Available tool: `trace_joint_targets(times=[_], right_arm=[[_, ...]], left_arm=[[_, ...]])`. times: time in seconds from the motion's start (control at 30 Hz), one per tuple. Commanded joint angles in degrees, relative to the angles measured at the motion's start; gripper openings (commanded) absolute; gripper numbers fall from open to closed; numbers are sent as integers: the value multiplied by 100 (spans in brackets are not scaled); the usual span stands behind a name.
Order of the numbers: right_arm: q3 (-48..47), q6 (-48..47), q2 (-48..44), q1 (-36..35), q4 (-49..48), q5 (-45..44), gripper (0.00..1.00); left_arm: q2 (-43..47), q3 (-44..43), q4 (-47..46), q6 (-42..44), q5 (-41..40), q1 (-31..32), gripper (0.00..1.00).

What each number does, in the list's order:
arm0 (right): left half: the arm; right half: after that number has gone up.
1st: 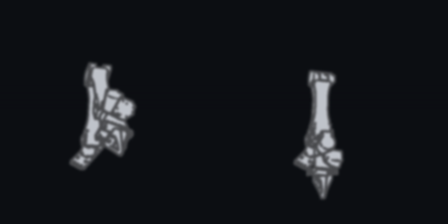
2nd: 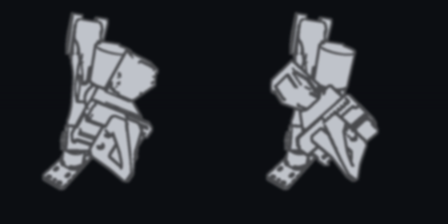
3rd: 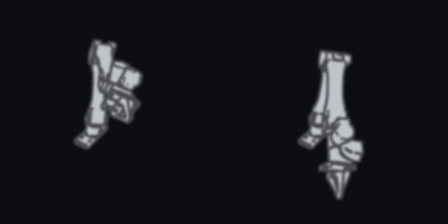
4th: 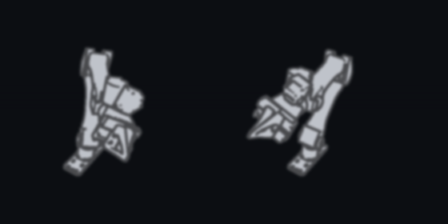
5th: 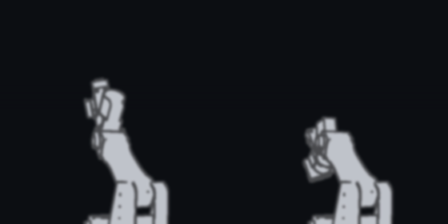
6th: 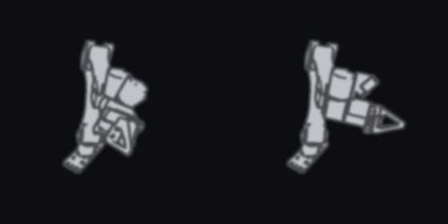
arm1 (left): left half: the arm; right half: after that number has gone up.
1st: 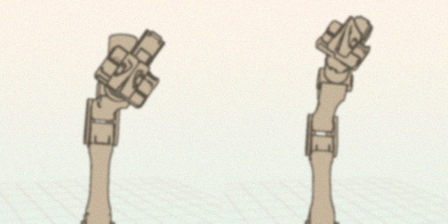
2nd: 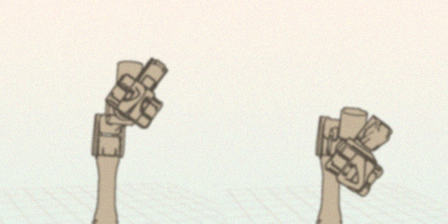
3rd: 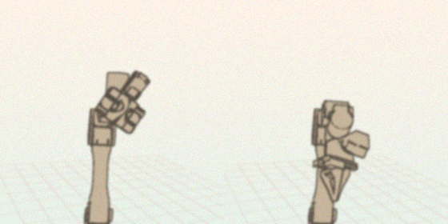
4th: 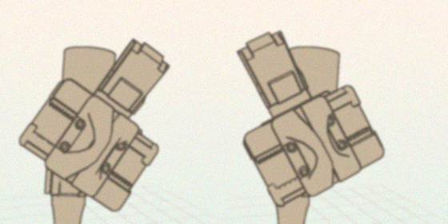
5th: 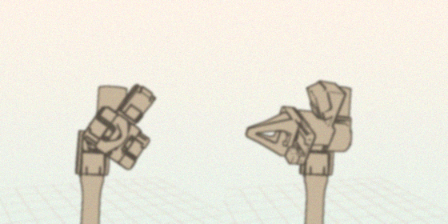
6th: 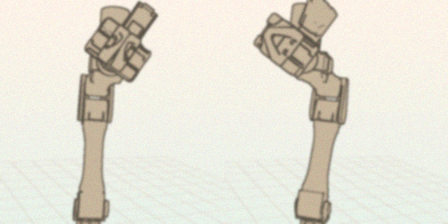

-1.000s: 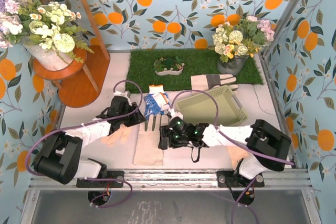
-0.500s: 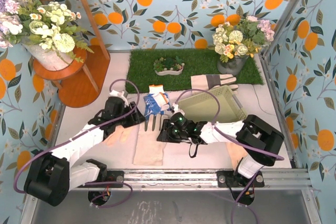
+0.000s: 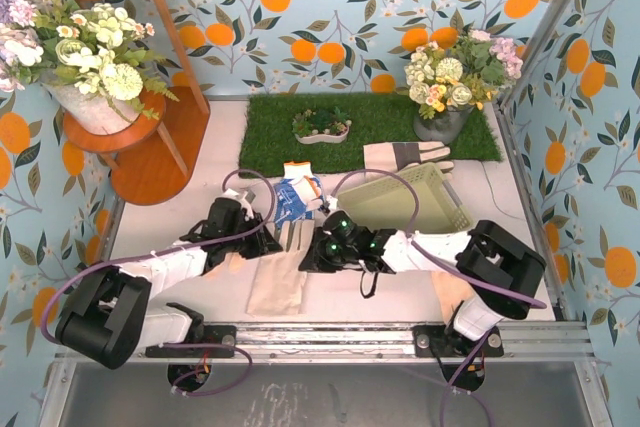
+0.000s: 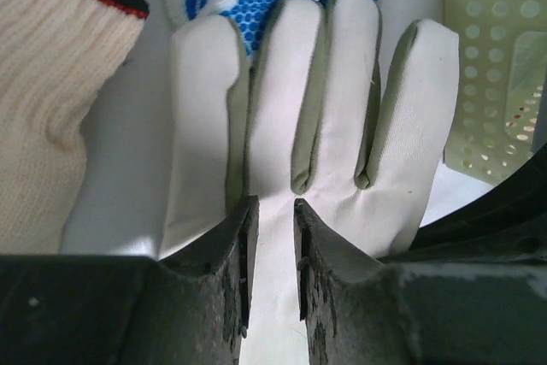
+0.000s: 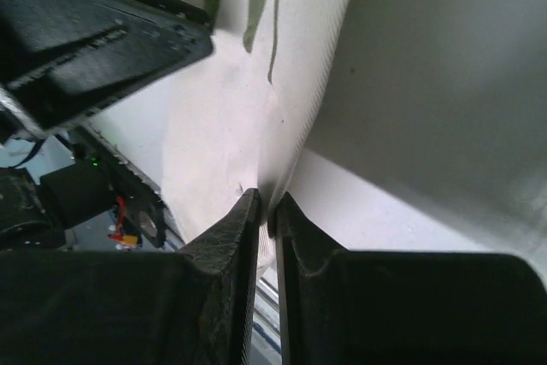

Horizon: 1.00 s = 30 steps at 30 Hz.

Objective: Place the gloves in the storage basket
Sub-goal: Adjust the glove at the center of the board.

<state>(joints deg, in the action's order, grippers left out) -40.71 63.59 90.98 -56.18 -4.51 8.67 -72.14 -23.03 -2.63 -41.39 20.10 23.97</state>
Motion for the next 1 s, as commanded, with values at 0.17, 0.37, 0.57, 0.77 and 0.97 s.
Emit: trace_joint_targets(times=[0.17,0.37,0.57,0.77,0.97], right_arm=[[-533,573,-191,43,205,-223,0],[-840,1128,-142,68,654,-473,0],[-890,1603,-203,96,660,-703,0],[-1084,1694,-77,215,565,-695,0],[-1253,1757,118,291,331,-515,0]], left_arm=[[1304,-847,861,741,-383,16,42],[2181,-980,1773,426,-191,131,51],[2188,-1192,2048,271,-236,846,57],[1794,-1247,2020,306,-619,1176,60],[1653,-1003,1751,247,-616,1185,61]])
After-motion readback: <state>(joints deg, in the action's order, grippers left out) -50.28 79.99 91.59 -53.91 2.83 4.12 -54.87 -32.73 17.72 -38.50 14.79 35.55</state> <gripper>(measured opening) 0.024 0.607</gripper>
